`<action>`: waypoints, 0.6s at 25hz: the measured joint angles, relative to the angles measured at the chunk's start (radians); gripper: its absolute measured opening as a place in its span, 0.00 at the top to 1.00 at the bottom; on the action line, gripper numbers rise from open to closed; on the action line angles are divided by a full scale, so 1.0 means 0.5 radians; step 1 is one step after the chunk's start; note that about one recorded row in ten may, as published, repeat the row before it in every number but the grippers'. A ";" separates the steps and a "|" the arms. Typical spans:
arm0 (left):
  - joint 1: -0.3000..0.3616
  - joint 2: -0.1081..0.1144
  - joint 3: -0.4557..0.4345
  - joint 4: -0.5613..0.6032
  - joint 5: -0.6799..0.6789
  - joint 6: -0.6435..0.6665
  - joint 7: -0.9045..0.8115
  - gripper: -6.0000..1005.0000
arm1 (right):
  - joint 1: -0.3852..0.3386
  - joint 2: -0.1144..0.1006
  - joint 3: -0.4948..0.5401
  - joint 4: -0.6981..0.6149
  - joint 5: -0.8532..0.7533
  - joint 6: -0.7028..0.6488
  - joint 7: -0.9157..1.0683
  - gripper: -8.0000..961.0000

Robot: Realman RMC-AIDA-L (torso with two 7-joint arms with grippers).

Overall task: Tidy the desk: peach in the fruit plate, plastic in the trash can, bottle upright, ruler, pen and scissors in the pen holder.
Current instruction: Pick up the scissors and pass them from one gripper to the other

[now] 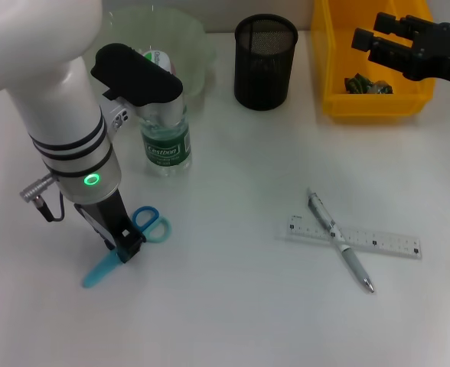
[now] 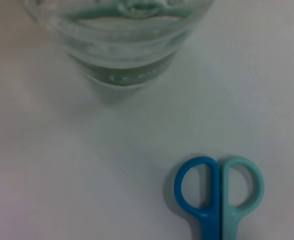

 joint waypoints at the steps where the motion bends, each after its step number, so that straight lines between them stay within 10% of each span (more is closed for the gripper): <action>1: -0.001 0.000 0.000 0.011 0.000 0.000 0.000 0.77 | -0.002 0.001 0.002 0.000 0.000 0.000 0.000 0.35; 15: 0.087 0.000 0.000 0.382 -0.034 0.054 0.000 0.77 | -0.040 -0.002 0.104 0.009 0.094 0.016 -0.026 0.35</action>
